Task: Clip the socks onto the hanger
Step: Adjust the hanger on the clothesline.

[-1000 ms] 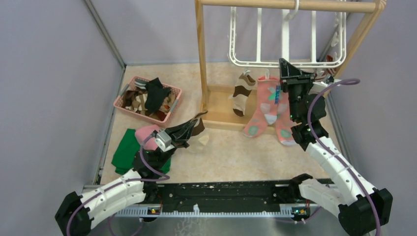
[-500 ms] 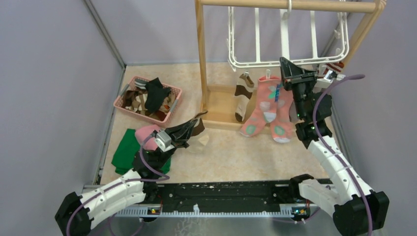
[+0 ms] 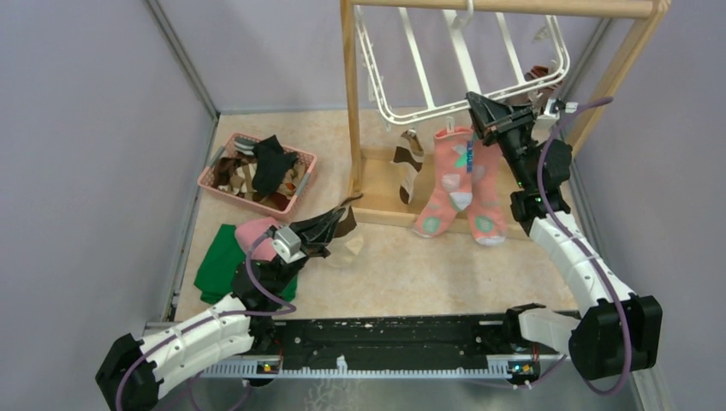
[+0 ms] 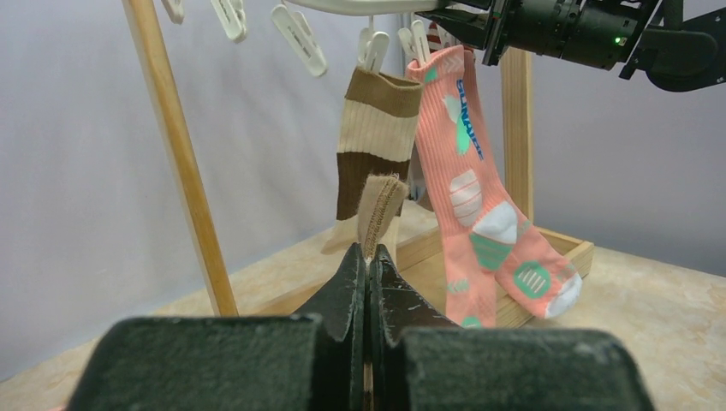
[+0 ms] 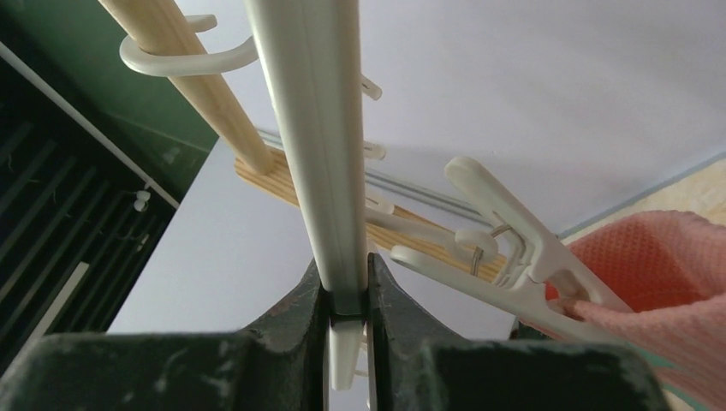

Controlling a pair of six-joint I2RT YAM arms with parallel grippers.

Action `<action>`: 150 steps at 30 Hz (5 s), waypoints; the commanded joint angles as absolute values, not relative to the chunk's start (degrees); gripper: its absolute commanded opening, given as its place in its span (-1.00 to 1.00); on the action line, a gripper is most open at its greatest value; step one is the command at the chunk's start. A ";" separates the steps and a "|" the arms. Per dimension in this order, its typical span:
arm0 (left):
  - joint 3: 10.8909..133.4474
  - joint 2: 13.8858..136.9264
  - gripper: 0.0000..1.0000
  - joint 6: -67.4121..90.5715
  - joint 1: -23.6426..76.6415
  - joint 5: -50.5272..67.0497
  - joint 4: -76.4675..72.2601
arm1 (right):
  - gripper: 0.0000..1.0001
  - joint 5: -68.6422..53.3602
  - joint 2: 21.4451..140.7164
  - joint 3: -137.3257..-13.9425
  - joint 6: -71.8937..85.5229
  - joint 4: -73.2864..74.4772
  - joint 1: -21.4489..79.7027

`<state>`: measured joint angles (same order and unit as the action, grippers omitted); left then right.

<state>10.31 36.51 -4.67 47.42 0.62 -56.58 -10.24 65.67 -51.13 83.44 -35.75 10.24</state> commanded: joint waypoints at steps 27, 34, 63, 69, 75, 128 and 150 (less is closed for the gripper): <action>12.79 35.44 -1.00 -5.48 47.33 2.83 -57.22 | 0.49 -28.76 36.70 -45.15 36.47 -22.77 9.40; 13.00 35.01 -1.00 -6.79 47.29 2.64 -56.44 | 0.56 -27.20 41.25 -52.74 19.85 -10.35 21.49; 13.18 31.61 -1.00 -8.26 47.30 3.76 -51.43 | 0.28 12.49 93.90 -119.83 -16.05 21.56 53.44; 12.84 30.74 -1.00 -8.50 47.29 3.50 -51.11 | 0.28 14.31 99.91 -129.13 -15.40 29.66 53.43; 12.83 30.93 -1.00 -8.57 47.29 3.59 -51.43 | 0.28 14.81 102.95 -134.02 -15.40 33.73 53.45; 16.36 38.37 -1.00 -6.55 47.31 9.15 -54.42 | 0.32 22.79 74.50 -107.64 -4.31 45.09 41.00; 16.66 38.91 -1.00 -6.75 47.30 9.54 -55.31 | 0.65 8.56 81.59 -116.46 -1.35 41.12 39.91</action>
